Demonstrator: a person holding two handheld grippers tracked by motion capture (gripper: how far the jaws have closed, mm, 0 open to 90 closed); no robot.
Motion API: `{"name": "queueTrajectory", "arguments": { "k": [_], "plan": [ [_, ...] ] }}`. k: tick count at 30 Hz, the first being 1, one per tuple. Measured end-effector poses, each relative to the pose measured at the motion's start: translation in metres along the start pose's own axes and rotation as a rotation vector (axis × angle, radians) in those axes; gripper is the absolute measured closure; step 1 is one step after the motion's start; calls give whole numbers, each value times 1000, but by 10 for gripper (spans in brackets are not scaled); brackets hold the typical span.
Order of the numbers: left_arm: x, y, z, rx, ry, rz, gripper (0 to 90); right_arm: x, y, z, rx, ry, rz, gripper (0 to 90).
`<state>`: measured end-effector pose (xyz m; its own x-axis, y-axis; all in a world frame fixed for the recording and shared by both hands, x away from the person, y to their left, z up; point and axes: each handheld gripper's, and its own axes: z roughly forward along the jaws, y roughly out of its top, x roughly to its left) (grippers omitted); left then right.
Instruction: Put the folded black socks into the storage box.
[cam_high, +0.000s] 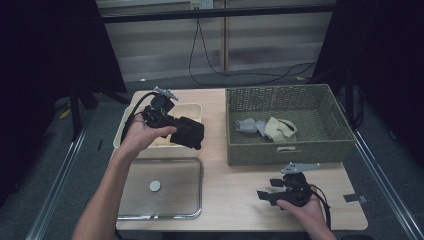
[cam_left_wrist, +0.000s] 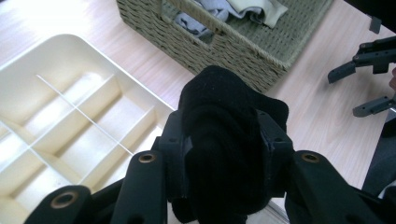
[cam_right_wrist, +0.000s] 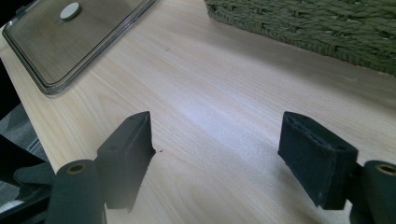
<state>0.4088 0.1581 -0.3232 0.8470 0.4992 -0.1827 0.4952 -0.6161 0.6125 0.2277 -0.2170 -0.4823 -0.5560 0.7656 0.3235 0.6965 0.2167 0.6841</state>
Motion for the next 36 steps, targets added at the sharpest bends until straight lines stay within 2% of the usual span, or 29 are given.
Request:
{"name": "queueTrajectory", "arguments": {
  "k": [2, 3, 4, 8, 11, 12, 15, 17, 23, 29, 30, 34, 36],
  "plan": [
    [4, 1, -1, 16, 5, 8, 620, 0, 0, 0, 0, 1, 1, 256],
    [5, 2, -1, 11, 11, -4, 620, 0, 0, 0, 2, 1, 2, 256],
    [6, 3, -1, 37, 20, 4, 620, 0, 0, 0, 1, 0, 2, 256],
    [11, 7, 5, 76, 60, 1, 619, 0, 0, 1, 3, 9, 5, 254],
    [15, 9, 10, 86, 70, -18, 620, 0, 0, 2, 9, 11, 10, 252],
    [17, 10, 12, 102, 77, -15, 620, 0, 0, 2, 8, 13, 8, 252],
    [22, 12, 16, 107, 94, -15, 620, -1, 0, 2, 4, 11, 3, 251],
    [25, 13, 19, 118, 83, -28, 622, -2, -1, 2, -1, 11, 6, 247],
    [35, 14, 31, 163, 103, -35, 623, -1, -1, -1, 2, 13, 13, 245],
    [41, 14, 37, 174, 110, -43, 625, -2, -2, 0, 9, 11, 5, 245],
    [42, 13, 37, 167, 108, -53, 625, -2, -2, 0, 10, 10, 5, 245],
    [49, 11, 40, 196, 118, -64, 625, -1, -2, -1, 10, 13, 4, 245],
    [53, 9, 44, 188, 117, -94, 625, -1, -2, -1, 8, 11, 2, 244]
  ]
}}
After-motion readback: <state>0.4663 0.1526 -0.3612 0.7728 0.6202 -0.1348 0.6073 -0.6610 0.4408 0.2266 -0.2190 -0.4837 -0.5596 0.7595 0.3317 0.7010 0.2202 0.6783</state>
